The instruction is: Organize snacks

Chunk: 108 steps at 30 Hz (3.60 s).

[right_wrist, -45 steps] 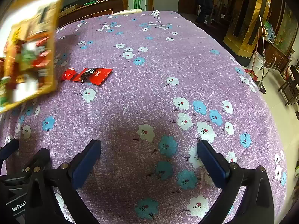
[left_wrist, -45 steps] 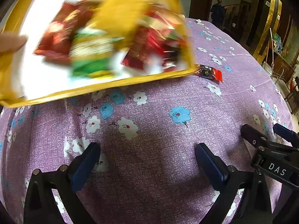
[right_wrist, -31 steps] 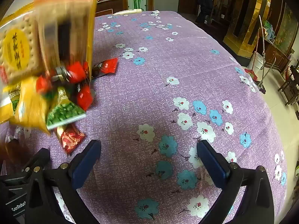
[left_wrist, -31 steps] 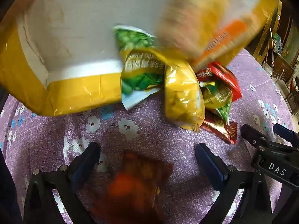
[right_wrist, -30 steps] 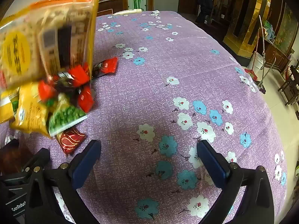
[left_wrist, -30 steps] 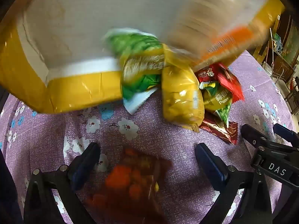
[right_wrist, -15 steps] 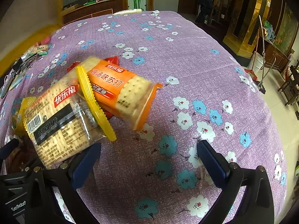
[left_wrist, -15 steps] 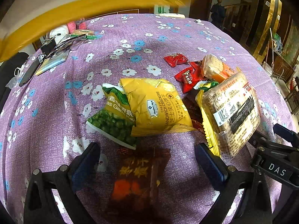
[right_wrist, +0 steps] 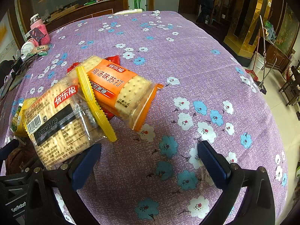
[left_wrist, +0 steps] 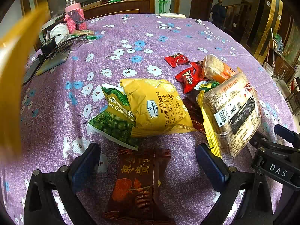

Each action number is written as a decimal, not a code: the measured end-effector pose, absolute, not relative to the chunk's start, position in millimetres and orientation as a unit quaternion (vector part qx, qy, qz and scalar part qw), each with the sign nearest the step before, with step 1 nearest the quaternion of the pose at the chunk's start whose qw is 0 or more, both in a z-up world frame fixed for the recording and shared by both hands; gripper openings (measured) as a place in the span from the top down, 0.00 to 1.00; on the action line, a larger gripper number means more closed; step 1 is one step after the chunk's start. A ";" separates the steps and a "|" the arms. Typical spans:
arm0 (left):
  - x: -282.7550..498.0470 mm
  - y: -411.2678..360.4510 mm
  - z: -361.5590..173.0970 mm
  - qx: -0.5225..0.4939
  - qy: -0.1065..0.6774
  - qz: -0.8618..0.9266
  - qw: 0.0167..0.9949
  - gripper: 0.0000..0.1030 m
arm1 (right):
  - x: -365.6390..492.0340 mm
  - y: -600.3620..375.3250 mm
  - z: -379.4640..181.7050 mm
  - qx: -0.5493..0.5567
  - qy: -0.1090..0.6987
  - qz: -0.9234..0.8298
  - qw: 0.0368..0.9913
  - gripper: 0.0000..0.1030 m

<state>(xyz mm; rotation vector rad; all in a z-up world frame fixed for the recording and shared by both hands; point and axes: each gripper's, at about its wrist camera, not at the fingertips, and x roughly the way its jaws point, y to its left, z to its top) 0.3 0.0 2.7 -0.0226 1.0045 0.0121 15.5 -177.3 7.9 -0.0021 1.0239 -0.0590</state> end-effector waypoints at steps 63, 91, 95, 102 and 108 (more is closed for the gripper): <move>-80.5 63.3 56.7 0.015 0.398 -0.106 0.911 0.23 | 16.7 -151.1 36.1 0.273 0.513 0.108 0.807 0.00; -36.0 23.6 13.4 0.018 0.482 -0.104 0.870 0.32 | -8.2 -176.3 34.6 0.137 0.507 0.101 0.845 0.39; -39.1 21.8 12.9 0.030 0.470 -0.098 0.877 0.50 | -12.9 -173.5 34.2 0.146 0.504 0.101 0.845 0.35; -47.8 36.0 19.6 -0.006 0.460 -0.108 0.881 0.51 | -12.8 -143.1 29.6 0.096 0.511 0.080 0.851 0.27; -53.3 41.8 29.7 -0.001 0.441 -0.107 0.891 0.51 | -10.0 -120.2 20.5 0.029 0.509 0.043 0.859 0.22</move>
